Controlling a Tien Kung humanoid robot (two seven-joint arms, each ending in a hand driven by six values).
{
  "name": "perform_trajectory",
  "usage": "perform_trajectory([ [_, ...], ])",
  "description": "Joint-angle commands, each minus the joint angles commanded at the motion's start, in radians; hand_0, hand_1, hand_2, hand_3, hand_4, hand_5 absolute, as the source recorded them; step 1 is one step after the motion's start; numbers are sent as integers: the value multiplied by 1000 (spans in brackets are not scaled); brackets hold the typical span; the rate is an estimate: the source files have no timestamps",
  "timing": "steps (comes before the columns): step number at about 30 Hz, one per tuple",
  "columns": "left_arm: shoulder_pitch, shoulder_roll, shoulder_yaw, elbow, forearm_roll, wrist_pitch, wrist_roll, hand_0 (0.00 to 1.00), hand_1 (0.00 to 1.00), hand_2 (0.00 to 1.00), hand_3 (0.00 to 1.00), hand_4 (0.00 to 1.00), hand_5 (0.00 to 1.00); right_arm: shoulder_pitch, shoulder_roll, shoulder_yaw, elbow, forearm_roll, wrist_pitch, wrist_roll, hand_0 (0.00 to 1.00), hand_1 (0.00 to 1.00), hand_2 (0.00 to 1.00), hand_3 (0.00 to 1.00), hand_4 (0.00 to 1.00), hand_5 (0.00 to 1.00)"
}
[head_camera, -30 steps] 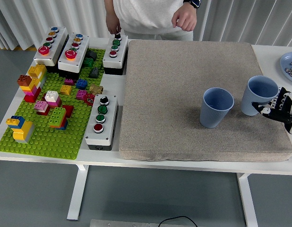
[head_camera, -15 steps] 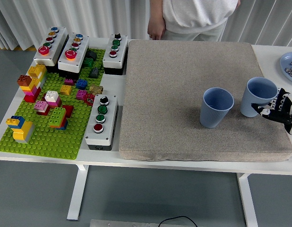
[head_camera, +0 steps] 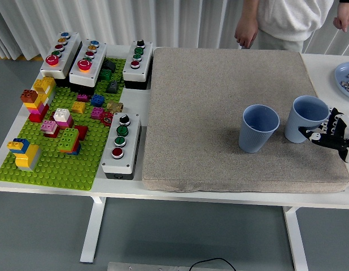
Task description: Pick cup pour cup place
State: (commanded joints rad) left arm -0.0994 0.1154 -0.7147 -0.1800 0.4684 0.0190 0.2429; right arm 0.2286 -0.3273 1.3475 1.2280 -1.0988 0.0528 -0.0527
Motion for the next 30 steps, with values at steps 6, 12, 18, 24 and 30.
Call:
perform_trajectory([
  [6,-2,-1,-4,0,3,1,0,738,761,818,663,506,922,4,-1,10,1,-17,24,-21,941,897,998,998,838,111],
  [12,-3,-1,-5,0,3,1,-1,738,760,818,663,506,923,8,-4,12,2,-20,24,-34,945,913,998,998,858,142],
  [18,-4,-1,-9,0,6,1,-1,738,761,819,663,506,923,13,-9,20,1,-22,28,-43,949,919,998,998,854,143],
  [24,-3,-1,-9,0,7,1,-1,738,761,819,663,505,924,15,-16,25,4,-16,36,-47,951,921,998,998,859,143],
  [30,-4,0,-8,0,5,1,-1,738,761,818,663,506,924,21,-24,25,4,-4,26,-44,948,923,998,998,852,130],
])
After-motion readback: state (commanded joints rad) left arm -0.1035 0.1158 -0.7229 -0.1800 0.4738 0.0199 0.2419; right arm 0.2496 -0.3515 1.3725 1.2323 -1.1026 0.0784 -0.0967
